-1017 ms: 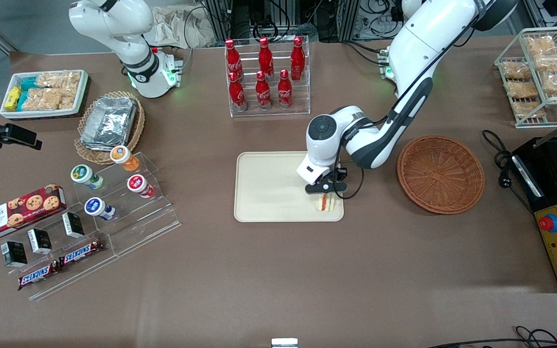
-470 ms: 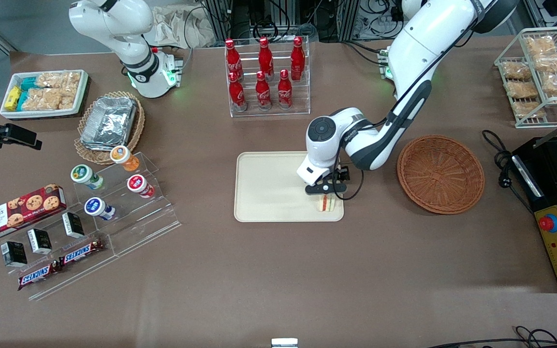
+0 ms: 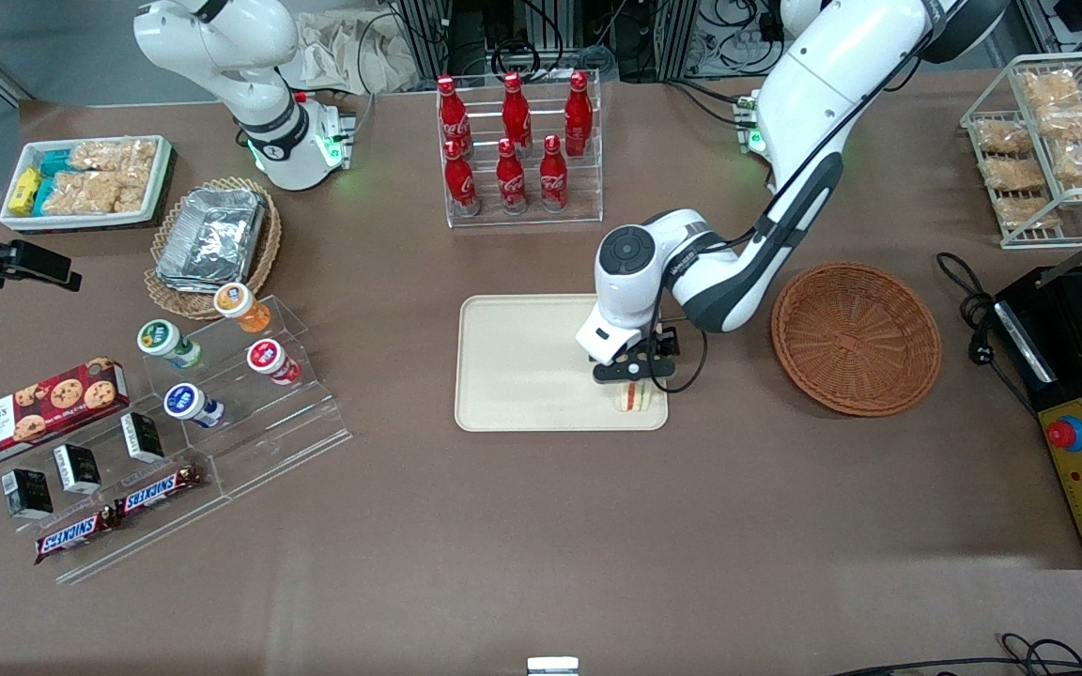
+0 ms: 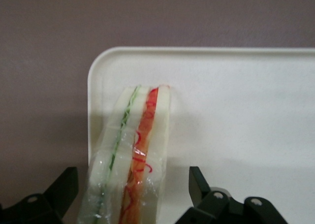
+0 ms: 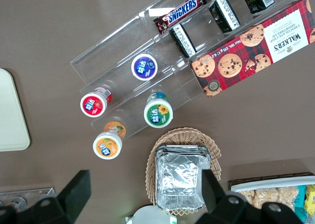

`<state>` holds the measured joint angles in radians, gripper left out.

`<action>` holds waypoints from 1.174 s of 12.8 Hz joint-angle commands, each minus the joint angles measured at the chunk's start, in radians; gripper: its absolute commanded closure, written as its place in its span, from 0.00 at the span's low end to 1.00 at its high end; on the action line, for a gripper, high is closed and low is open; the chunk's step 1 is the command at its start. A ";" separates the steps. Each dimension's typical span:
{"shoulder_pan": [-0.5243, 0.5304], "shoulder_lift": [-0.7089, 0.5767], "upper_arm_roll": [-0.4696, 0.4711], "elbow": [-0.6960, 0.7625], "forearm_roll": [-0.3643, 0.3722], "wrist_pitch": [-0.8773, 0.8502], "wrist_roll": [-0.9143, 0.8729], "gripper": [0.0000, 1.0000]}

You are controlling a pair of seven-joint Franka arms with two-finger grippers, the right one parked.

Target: Place sandwich from basket to tray

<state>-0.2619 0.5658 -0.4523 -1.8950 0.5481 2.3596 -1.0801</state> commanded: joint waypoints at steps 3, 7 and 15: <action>0.004 -0.164 -0.003 0.065 -0.123 -0.210 -0.004 0.00; 0.033 -0.392 0.004 0.089 -0.287 -0.413 0.002 0.00; 0.041 -0.786 0.404 0.080 -0.557 -0.741 0.676 0.00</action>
<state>-0.2189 -0.1590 -0.1188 -1.7764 0.0220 1.6359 -0.5484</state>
